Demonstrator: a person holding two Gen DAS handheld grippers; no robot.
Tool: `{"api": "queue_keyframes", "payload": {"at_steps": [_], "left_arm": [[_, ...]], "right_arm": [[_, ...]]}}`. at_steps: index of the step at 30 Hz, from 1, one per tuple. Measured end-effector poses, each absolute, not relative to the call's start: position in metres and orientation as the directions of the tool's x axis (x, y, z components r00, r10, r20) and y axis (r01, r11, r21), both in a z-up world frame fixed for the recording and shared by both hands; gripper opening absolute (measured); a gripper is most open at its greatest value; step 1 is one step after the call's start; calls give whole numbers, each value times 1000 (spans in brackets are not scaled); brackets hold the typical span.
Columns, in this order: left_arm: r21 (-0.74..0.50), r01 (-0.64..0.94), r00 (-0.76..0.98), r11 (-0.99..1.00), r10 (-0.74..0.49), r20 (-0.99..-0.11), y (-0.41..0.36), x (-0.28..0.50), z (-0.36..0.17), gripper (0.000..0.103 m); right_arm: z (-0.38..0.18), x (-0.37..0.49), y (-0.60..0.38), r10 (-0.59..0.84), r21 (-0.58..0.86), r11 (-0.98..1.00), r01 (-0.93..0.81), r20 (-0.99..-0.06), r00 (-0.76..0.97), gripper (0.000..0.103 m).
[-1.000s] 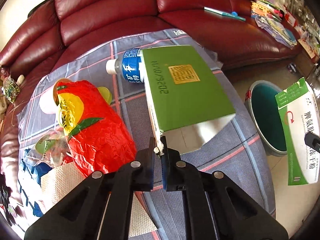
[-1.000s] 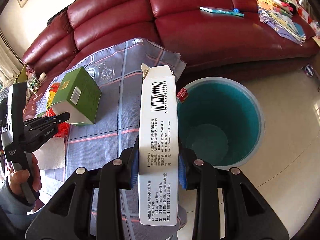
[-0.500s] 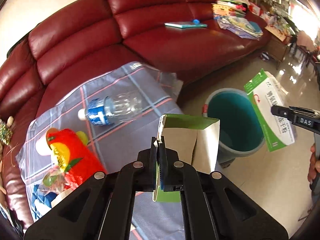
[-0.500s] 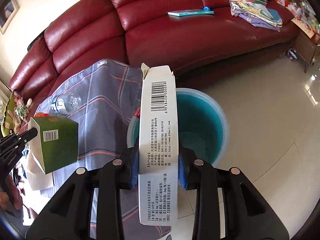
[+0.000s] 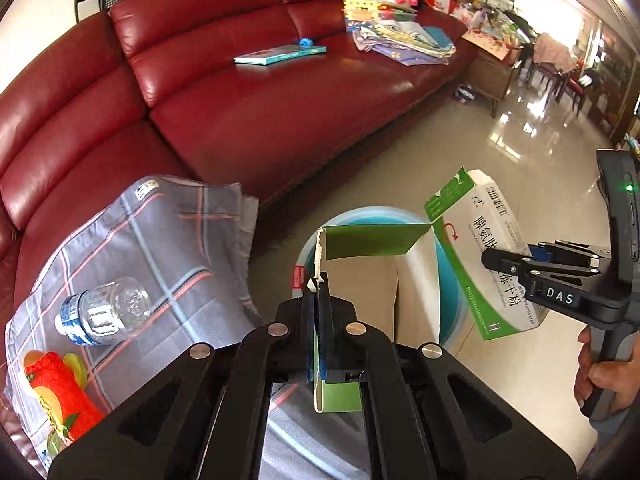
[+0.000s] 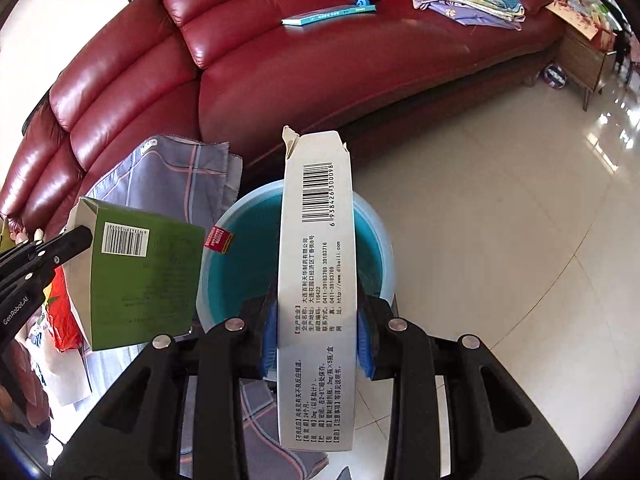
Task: Collect trash
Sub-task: 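Carry the medicine box with the right gripper over the teal bucket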
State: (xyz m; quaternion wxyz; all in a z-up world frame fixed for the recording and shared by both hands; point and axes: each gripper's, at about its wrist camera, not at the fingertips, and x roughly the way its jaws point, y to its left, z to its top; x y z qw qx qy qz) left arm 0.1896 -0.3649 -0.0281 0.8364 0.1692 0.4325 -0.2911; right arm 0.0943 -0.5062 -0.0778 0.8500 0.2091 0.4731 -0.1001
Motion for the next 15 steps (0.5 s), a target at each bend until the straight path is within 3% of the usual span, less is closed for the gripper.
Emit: {"api": "queue_keyframes", "payload": {"at_steps": [8,12,14,15], "left_arm": [[30,660,412,751,-328,-850,-399,198,-61,2],[32,663,388,748,-306,-869,-401,200,-77,7],[49,659,393,750,-288,-874,-399,199,-82,24],[67,654,408,753,-277,-870,-396,198,-84,46]], "right_arm": [[-85,104,-514,45,276,884,377,-853,521,30],[-91,112,-507,55,275,889,365,-858,511,30],[-94,117,-503,57,270,893,360,-861,505,30],[-95,119,-501,58,267,896,356,-864,501,30]]}}
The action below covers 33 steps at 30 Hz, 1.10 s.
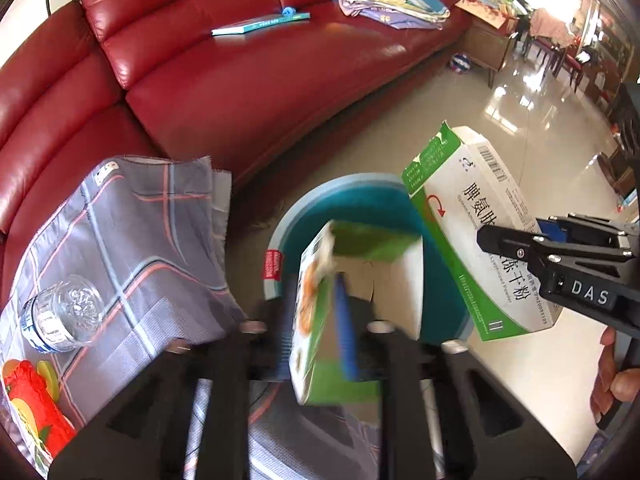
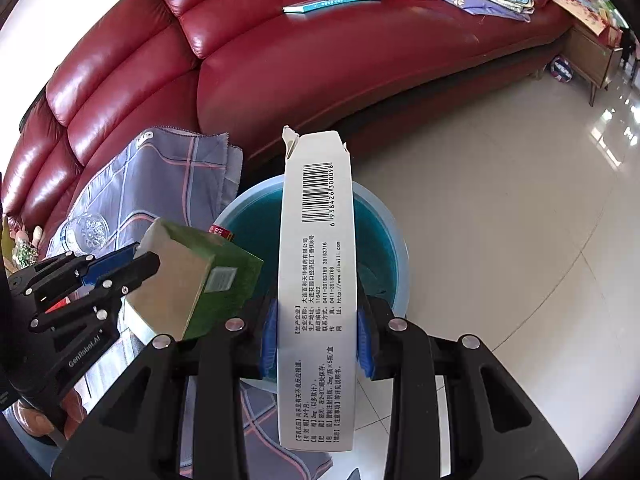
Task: Collect trash
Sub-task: 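Carry the medicine box with the right gripper over the teal bucket, then open the right gripper to drop the medicine box into the bucket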
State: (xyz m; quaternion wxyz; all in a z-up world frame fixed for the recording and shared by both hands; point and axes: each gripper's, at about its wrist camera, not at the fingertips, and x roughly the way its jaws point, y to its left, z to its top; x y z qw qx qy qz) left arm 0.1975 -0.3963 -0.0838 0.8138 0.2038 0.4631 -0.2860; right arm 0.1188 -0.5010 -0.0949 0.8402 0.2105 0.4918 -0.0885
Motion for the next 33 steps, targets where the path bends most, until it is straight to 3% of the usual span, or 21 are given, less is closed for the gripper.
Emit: {"api": "queue_keyframes", "payload": {"at_steps": [1,5,10,15,30,31,33], "left_arm": [[85,645,430,760,-269,-862,-393,195,-84,58],[60,628,430,776,-281,-858,-379,194,-83,67],[35,593,437,804,-285,-853,-359,193,-78,93],[5,567,433,824,-293,-853,-340,192,-73,98],[-36,505,450,863,-298,-842,-302,207,-59,99],[-39,502,450,864,-300,-841,-301,208,-60,99],[-47,498,448,866,-304,-841,-299,210,-59,99]], "right_arm": [[-96,121,-499,57,261,899,352,-867,495,30],[-100,125,-492,63,255,905,341,-872,485,30],[-102,131,-487,62,246,911,332,-876,478,30],[-103,138,-481,59,234,916,326,-882,468,30],[-108,168,-456,78,209,943,259,-896,438,32],[-108,171,-456,66,197,945,262,-898,435,33],[-109,174,-459,28,164,944,285,-904,428,49]]}}
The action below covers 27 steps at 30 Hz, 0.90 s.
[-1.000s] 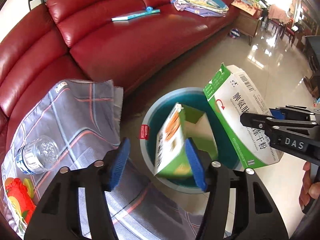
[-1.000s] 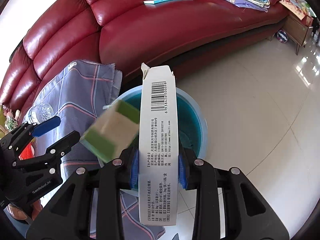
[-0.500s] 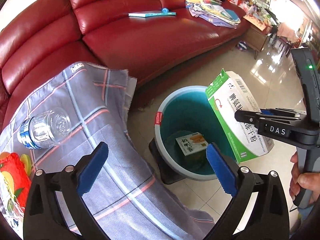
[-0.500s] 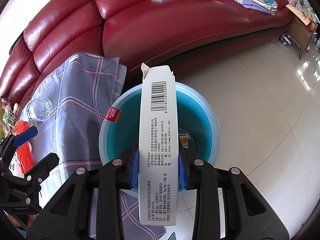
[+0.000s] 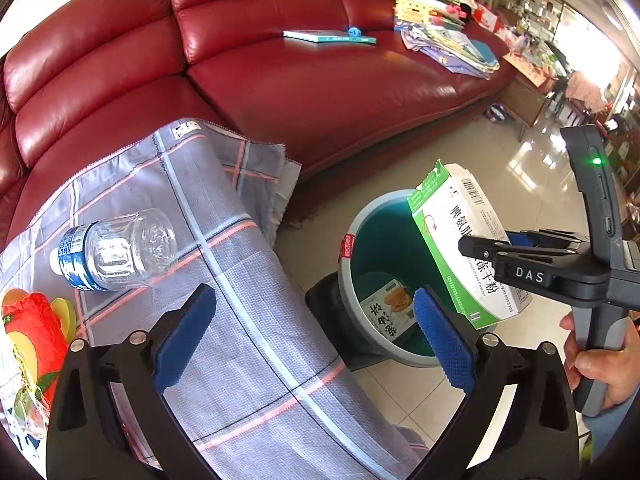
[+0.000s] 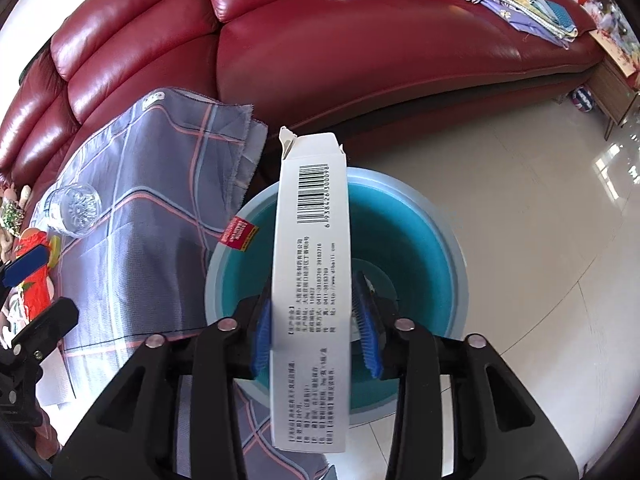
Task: Collect trash
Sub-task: 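Open the right gripper to drop the medicine box into the bucket, then move the right gripper back to the table toward the white paper towel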
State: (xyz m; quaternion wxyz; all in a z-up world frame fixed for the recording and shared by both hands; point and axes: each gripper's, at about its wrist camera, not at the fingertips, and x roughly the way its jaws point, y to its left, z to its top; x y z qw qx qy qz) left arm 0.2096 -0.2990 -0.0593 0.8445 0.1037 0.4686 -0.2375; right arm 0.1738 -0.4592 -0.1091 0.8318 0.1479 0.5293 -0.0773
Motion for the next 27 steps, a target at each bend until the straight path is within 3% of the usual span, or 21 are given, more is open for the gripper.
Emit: {"api": "queue_keyframes", "payload": {"at_steps": [2,5,22,27], "left_arm": [[-49,498,448,866,-306,-840,-298,210,-60,99],[-56,498,446,865,-310,-840,-296,209,-60,99],[-72,482,433,873,-309,-847,-288,202,-63,99],[-79,470,427,879,-305,-851,-280,194,-64,99]], "right_arm": [[-109,174,-463,-1,143,942,304,-904,428,65],[-109,171,-465,-33,115,940,320,-905,424,73],[-114,156,-463,-29,106,935,338,-928,372,92],[-108,148,-448,-32,89,946,312,-931,365,93]]}}
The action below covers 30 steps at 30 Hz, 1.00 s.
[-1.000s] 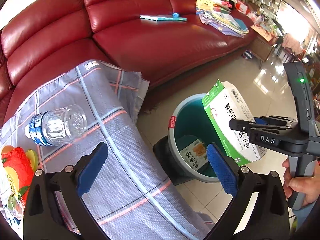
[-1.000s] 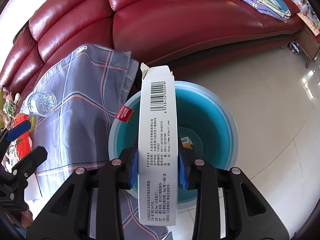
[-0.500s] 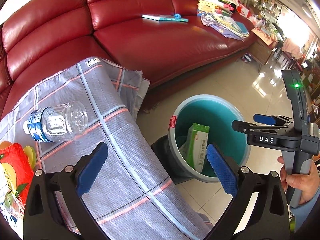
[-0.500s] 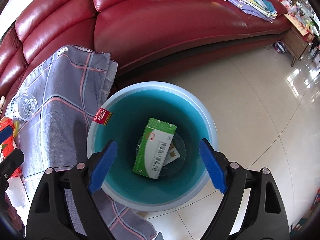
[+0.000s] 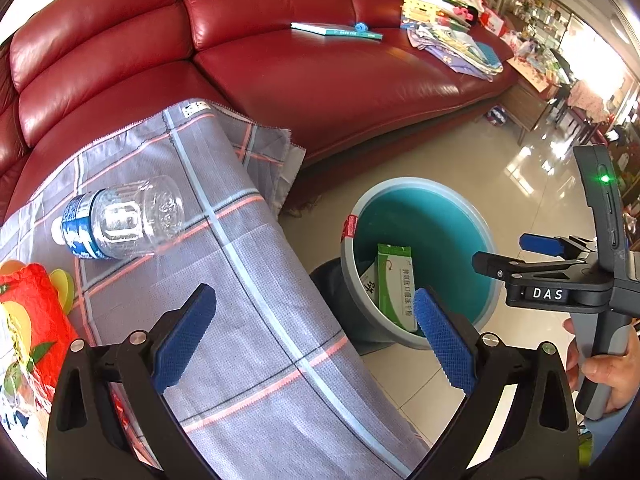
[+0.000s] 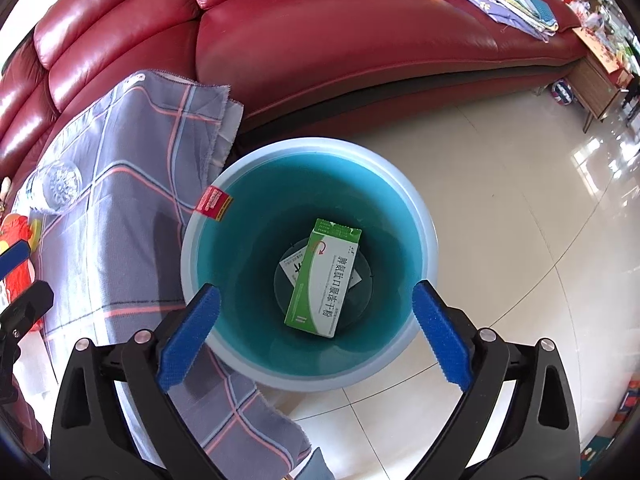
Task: Collect trash
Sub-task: 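Move the right gripper back to the table toward the white paper towel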
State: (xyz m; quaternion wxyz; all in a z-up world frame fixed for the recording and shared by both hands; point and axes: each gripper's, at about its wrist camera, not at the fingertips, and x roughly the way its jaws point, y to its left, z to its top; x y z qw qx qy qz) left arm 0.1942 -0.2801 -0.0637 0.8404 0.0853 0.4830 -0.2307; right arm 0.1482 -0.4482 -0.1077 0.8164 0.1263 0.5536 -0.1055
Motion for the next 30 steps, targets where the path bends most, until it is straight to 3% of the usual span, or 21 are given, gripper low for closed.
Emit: {"api": "queue_keyframes", "payload": {"at_steps": [12,30], "left_arm": [[-74,376,478,924,-261,-839,-208,163,-41,99],[-43,168,530,985,-127,-838,12,105,-40,99]], "right_arm": [[-76,135,-383,0,89,975,206,-917,400,93],[-62,118,-187,64,28,995,-100,-923,380,93]]}}
